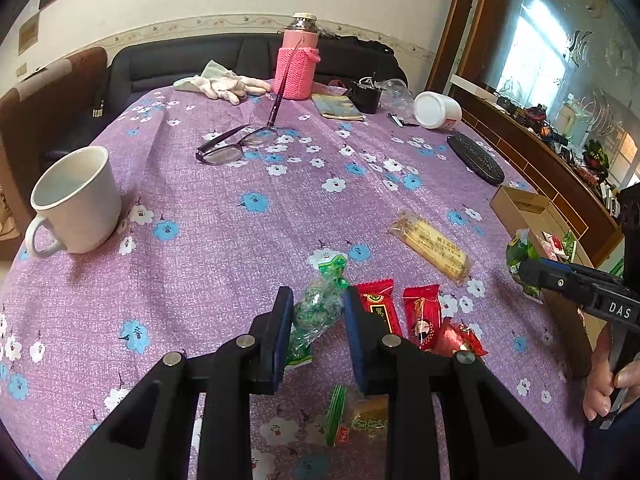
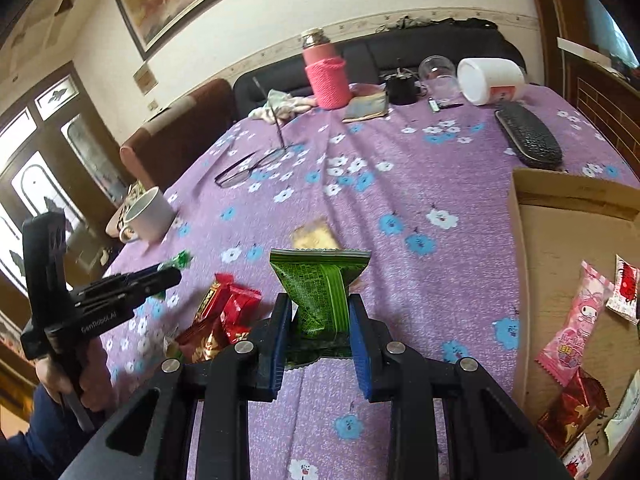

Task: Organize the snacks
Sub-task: 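Grasp a clear green-wrapped candy with the left gripper while the right grasps a green packet, then carry both held snacks over the cardboard tray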

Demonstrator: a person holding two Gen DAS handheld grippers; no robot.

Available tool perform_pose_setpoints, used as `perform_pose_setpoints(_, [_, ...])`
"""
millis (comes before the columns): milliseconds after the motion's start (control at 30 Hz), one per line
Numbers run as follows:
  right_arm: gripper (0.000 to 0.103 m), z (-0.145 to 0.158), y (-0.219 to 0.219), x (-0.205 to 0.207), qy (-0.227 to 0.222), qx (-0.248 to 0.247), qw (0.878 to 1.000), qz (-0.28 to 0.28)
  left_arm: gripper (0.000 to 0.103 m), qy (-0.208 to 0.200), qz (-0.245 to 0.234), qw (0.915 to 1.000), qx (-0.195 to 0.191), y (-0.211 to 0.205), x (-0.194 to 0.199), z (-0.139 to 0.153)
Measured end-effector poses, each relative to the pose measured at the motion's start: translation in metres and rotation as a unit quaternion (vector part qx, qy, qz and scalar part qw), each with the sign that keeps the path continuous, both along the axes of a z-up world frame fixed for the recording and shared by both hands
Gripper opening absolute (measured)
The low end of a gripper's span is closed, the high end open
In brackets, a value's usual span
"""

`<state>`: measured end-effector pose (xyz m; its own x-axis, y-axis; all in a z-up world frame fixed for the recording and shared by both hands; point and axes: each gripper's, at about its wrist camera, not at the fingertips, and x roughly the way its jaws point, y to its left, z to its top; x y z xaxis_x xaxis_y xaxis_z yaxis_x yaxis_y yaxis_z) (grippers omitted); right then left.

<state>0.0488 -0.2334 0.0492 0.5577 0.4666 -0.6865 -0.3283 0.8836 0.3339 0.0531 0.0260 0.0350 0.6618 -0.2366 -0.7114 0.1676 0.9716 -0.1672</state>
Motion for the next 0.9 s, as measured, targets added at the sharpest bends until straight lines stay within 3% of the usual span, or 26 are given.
perform_pose_setpoints(900, [0.030, 0.010, -0.039, 0.005, -0.011, 0.052, 0.997, -0.056, 0.025, -0.011, -0.008, 0.9999, 0.000, -0.003, -0.003, 0.004])
